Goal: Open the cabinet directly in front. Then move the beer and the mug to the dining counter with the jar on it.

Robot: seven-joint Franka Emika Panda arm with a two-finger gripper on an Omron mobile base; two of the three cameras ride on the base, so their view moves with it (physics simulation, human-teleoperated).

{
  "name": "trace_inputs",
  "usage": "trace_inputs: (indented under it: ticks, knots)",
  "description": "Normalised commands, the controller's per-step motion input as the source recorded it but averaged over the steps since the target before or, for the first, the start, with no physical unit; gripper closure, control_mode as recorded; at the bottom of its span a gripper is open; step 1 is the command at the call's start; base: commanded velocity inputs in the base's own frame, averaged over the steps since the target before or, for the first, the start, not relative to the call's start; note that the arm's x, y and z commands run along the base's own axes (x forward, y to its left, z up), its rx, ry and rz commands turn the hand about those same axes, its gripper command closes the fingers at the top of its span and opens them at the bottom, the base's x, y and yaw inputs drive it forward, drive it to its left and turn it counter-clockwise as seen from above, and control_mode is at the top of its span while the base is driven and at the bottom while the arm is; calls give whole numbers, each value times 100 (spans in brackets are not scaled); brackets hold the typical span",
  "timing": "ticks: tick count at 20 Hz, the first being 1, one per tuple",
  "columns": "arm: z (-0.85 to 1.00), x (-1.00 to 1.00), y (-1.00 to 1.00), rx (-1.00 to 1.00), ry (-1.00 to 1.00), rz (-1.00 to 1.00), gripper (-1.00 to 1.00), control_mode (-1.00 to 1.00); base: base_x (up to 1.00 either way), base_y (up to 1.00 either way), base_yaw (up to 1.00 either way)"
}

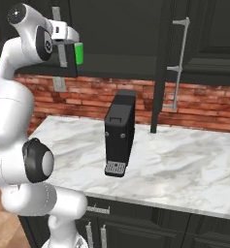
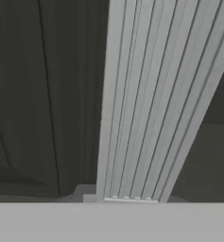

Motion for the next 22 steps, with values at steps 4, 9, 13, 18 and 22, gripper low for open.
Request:
trace_inputs:
  ticks: [4, 9, 13, 18, 22]
  knots:
    - [-27, -23, 0, -1, -4, 2, 100, -100, 0, 0, 0]
    - [-3, -91, 32, 0, -33, 0, 100, -100, 0, 0, 0]
    - [0, -100, 95, -7, -52, 0, 100, -100, 0, 0, 0]
    - [2, -100, 100, -8, -46, -1, 100, -100, 0, 0, 0]
    - [17, -83, 100, -9, -34, -10, 100, -100, 0, 0, 0]
